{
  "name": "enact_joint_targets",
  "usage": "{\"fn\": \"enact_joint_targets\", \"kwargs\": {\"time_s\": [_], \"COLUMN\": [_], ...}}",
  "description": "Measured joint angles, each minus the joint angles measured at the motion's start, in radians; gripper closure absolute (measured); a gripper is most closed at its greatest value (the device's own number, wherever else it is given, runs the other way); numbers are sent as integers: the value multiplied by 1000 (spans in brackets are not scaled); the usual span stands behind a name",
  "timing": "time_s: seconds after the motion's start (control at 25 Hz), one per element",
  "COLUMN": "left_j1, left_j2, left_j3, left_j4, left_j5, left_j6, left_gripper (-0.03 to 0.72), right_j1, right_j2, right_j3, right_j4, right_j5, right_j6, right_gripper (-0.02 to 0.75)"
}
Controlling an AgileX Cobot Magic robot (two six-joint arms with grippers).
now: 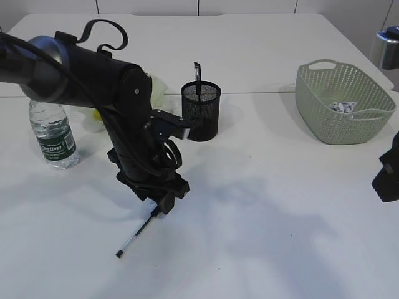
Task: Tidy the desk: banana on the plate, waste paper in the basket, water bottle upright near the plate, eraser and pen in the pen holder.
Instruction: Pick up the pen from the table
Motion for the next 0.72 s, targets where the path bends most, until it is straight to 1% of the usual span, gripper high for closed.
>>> {"fn": "enact_joint_targets", "kwargs": {"time_s": [0.28, 0.72], "left_j1": [0, 0], "left_j2": [14, 57], "left_j3": [-5, -7], "left_j4": [0, 0], "left_j5": [-8, -16], "left_j6": [-44, -73], "left_gripper": [284, 286], "right_j1": [0, 0], "right_j2": [0, 0], "right_j3": [0, 0], "right_j4": [0, -2], "right_j5": [0, 0], "right_j6": [0, 2], "right_gripper": [498, 499]}}
